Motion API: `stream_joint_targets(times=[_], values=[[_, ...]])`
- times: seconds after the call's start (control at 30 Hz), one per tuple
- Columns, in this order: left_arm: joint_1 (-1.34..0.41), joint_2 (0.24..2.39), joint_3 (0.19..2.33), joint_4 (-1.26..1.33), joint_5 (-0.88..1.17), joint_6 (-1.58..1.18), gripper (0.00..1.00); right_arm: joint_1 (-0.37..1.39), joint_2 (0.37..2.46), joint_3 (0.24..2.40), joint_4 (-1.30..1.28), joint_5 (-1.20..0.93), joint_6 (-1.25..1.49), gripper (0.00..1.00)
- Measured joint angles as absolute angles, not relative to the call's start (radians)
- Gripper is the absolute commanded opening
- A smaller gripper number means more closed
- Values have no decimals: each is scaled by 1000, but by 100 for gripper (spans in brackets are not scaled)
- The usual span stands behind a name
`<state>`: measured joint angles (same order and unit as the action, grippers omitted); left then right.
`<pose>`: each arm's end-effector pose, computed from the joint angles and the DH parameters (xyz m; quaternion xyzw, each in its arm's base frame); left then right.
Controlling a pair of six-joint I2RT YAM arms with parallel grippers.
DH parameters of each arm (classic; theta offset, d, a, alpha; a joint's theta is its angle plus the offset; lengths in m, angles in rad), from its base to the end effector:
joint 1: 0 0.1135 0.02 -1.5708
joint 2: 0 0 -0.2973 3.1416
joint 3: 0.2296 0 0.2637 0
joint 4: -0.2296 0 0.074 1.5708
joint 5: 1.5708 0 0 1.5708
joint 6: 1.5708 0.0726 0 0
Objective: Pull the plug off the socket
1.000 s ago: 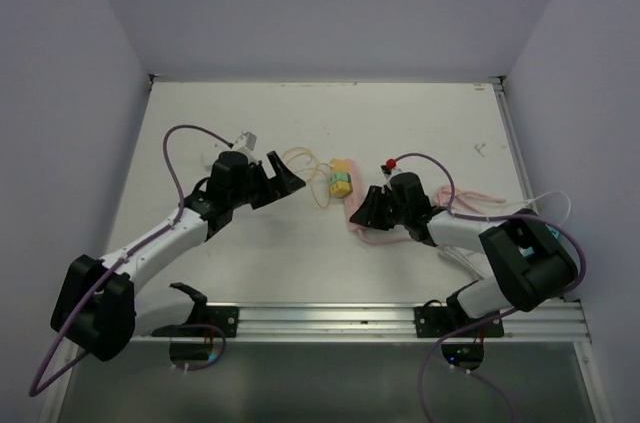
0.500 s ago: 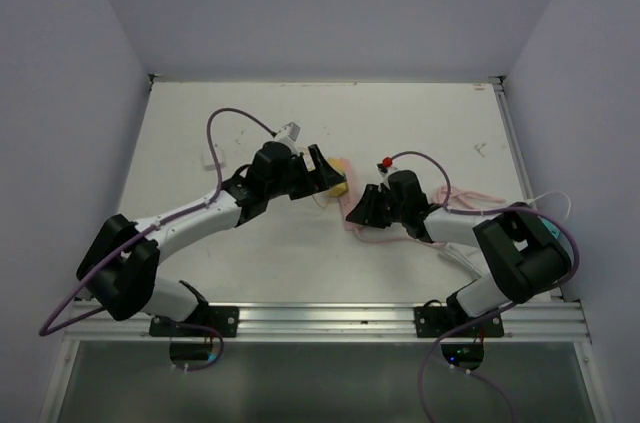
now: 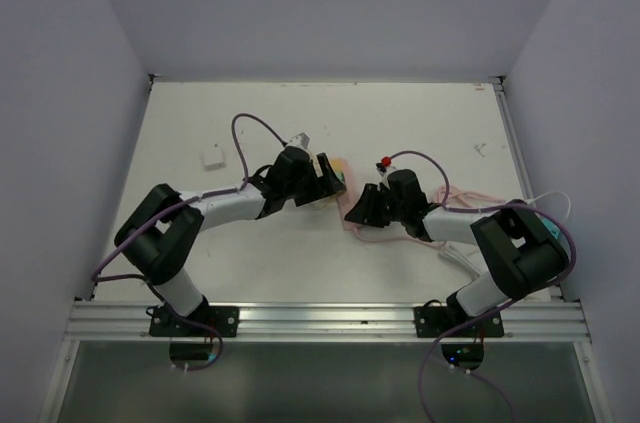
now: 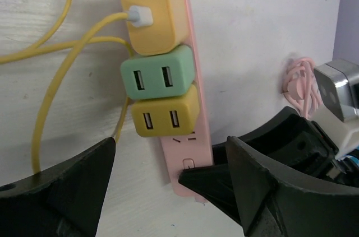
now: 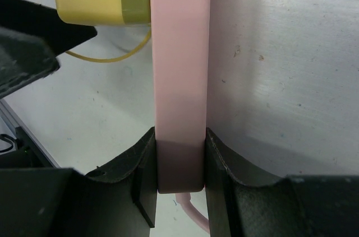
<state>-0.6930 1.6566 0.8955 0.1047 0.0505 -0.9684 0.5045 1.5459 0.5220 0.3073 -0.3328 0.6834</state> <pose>0.2968 -0.2512 0.1866 -0.1121 0.8900 -0.3411 0.2809 0.2555 0.1682 0.1289 0.0119 0.9001 0.3536 0.2542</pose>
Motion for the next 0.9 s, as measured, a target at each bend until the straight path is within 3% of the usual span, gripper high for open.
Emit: stream_joint_targets(times=[0.27,0.6,0.9], values=[[-640,1734,896,162,69,-972,71,505,1551,522,318,-340,684,0],[-616,1756,895,270,146,-988,68,504,1565,525,333,-354,685,0],[-616,1791,884,307,176,-1012,50,503,1567,525,335,-358,685,0]])
